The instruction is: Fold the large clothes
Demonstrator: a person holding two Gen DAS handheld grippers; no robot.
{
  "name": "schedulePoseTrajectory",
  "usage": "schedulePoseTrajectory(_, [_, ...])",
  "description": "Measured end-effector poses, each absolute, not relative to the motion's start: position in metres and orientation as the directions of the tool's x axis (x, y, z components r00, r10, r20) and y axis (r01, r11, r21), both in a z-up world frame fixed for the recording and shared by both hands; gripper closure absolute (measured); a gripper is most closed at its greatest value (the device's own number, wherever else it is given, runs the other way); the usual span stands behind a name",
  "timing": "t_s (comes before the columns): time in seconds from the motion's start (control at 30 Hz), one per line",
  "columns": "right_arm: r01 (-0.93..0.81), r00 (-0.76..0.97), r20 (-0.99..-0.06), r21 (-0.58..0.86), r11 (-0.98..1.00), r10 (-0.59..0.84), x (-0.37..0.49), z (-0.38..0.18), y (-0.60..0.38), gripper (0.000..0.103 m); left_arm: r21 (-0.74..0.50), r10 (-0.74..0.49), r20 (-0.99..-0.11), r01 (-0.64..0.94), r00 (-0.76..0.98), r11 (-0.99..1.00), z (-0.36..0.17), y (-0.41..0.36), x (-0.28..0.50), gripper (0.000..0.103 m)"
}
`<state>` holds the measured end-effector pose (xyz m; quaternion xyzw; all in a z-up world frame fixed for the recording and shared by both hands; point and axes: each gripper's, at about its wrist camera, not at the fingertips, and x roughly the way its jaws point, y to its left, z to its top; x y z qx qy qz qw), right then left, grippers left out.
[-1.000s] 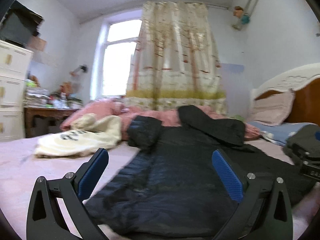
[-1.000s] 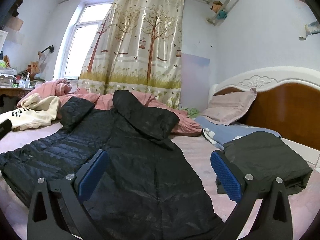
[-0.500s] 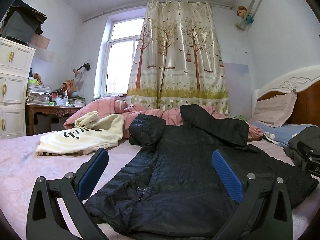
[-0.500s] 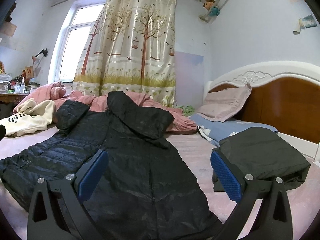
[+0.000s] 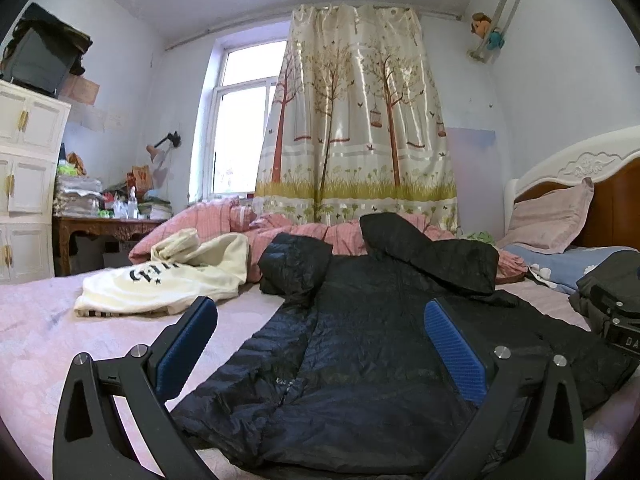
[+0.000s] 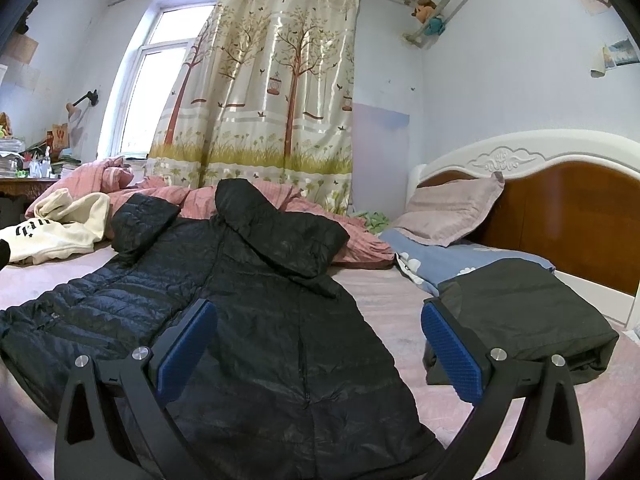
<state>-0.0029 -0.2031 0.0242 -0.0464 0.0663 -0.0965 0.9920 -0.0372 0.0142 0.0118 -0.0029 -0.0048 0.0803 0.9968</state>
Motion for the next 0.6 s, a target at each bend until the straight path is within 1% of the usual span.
schedulePoseTrajectory(0.2, [0.184,0.973,-0.123,-0.108,0.977,-0.197,-0.003,0.024,-0.203,0.0,0.044,0.153,0.023,-0.154,0.988,0.987,0.011,0.004,-0.038,0.0])
schedulePoseTrajectory(0.33, [0.185,0.972,-0.124,-0.109,0.977,-0.198,-0.003,0.023,-0.203,0.0,0.049,0.151,0.025,-0.152,0.988,0.987,0.011,0.002,-0.039,0.0])
schedulePoseTrajectory(0.6, [0.185,0.972,-0.124,-0.109,0.977,-0.198,-0.002,0.024,-0.203,0.0,0.044,0.14,-0.02,-0.139,0.99,0.989,0.01,0.001,-0.035,0.0])
